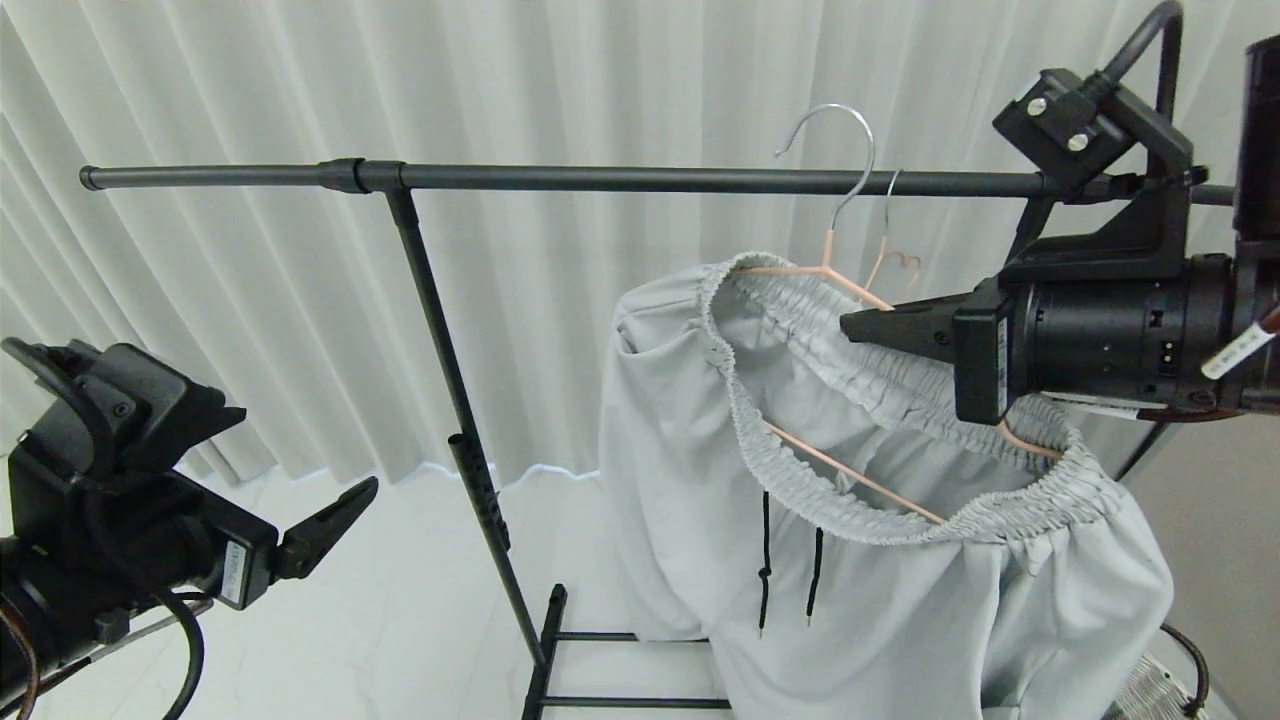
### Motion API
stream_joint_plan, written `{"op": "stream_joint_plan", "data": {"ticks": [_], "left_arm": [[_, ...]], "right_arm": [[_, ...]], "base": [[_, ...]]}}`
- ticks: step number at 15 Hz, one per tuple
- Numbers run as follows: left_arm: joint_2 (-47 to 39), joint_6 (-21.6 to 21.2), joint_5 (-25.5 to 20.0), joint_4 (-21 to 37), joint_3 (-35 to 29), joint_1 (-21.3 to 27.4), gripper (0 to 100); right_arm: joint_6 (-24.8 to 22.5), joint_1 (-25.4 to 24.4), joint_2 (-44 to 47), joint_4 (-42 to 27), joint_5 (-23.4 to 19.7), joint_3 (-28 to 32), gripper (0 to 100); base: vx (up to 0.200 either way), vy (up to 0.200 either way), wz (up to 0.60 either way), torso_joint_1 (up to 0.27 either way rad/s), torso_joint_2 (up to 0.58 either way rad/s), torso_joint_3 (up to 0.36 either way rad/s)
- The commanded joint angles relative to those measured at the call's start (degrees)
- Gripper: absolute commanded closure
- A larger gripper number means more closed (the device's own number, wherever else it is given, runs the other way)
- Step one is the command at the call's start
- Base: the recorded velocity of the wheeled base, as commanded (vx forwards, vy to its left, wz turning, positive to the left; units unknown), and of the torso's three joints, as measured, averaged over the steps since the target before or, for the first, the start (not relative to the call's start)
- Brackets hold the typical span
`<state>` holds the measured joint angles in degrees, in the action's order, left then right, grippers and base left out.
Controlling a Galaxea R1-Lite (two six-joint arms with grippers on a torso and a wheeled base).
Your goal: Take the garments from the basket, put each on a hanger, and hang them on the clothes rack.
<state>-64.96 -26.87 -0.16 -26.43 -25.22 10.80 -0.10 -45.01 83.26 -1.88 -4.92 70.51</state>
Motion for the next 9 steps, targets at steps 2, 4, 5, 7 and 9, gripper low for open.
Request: {"op": "stream_joint_plan", "data": {"ticks": [2, 4, 5, 7, 9], "left_arm": [[0.2, 0.1, 0.1, 0.0, -0.2, 1.0, 0], [0.2, 0.1, 0.1, 0.0, -0.1, 1.8, 0], [0.2, 0.1, 0.1, 0.0, 0.0, 1.9, 0], [0.1, 0.1, 0.0, 0.0, 0.2, 2.0, 0], [0.1, 0.1, 0.0, 0.0, 0.2, 2.0, 0]], "right_arm": [[0.0, 0.7, 0.9, 0.2, 0.0, 0.1, 100], [0.0, 1.3, 1.0, 0.3, 0.0, 0.1, 100], [0.0, 1.3, 1.0, 0.3, -0.1, 0.0, 100], [0.0, 1.9, 1.0, 0.3, -0.1, 0.1, 100], [0.0, 2.2, 1.4, 0.3, -0.1, 0.1, 100]], "base": [[0.0, 0.0, 0.0, 0.0, 0.0, 0.0], [0.2, 0.0, 0.0, 0.005, 0.0, 0.005], [0.2, 0.0, 0.0, -0.012, 0.0, 0.012], [0.2, 0.0, 0.0, -0.003, 0.0, 0.005], [0.2, 0.0, 0.0, 0.012, 0.0, 0.007]]}}
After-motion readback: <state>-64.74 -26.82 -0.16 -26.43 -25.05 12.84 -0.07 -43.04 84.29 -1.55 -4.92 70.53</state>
